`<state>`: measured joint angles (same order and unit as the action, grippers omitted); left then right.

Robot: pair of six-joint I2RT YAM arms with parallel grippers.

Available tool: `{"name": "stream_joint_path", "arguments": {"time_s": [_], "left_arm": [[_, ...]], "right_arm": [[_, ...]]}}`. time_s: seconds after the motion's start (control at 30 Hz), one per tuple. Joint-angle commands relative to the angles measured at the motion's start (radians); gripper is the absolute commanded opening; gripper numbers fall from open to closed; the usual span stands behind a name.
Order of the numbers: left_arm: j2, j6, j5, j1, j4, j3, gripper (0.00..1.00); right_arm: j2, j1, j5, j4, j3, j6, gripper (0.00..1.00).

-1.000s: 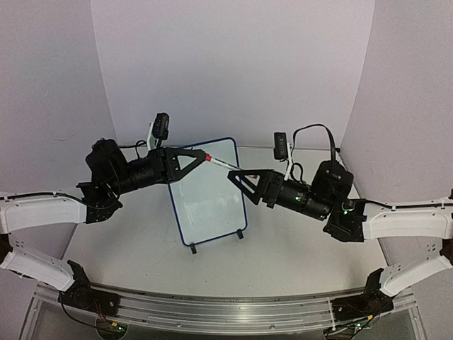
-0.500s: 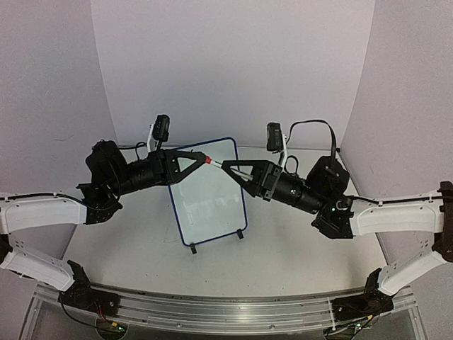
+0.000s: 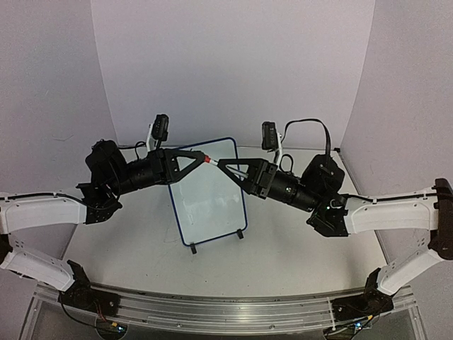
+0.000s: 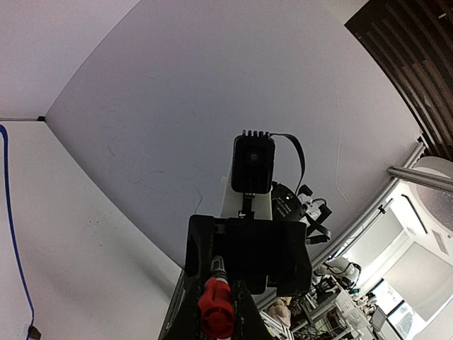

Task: Write a sentence on the whiteboard
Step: Pick up the whiteboard marker.

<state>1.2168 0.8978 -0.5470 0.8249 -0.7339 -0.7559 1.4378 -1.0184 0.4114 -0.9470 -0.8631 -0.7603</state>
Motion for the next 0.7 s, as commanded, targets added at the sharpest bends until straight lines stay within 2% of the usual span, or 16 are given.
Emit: {"name": "stream_joint_path", "arguments": {"time_s": [0.0,0.6,0.67], "left_arm": [[0.014,0.005,-0.019,0.003,-0.006,-0.012,0.00],[0.051,0.012,-0.045,0.003,0.000,-0.029,0.00],[0.052,0.012,-0.045,0.003,0.000,-0.030,0.00]], "right_arm": [[0.020,-0.003,0.020,-0.048,-0.052,-0.012,0.53],[0.029,-0.003,-0.015,-0.034,-0.047,-0.022,0.15],[0.028,-0.002,-0.020,-0.033,-0.044,-0.019,0.07]]}}
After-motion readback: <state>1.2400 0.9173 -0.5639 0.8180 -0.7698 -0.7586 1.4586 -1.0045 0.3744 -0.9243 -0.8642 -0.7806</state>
